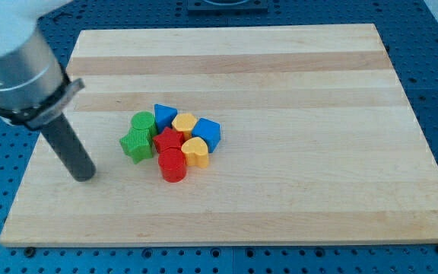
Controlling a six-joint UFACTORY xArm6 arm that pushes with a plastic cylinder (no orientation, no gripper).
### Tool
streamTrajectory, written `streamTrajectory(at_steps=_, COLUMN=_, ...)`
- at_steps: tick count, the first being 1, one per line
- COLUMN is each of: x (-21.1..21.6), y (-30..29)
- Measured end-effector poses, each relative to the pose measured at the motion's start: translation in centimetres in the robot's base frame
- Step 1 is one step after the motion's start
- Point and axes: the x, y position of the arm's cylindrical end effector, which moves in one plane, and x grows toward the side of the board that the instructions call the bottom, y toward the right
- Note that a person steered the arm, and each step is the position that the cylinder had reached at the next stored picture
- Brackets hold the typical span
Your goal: Move the green star along with green circle a bit up
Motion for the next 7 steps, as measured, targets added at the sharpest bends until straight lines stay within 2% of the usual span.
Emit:
streamTrajectory(at_steps=1, x=0.0, y=2.8)
streamTrajectory(at_steps=4, x=-0.7, y=3.0)
streamTrajectory(at_steps=6, x=-4.9, y=3.5)
streamTrajectory(at_steps=7, x=-5.5, y=3.5)
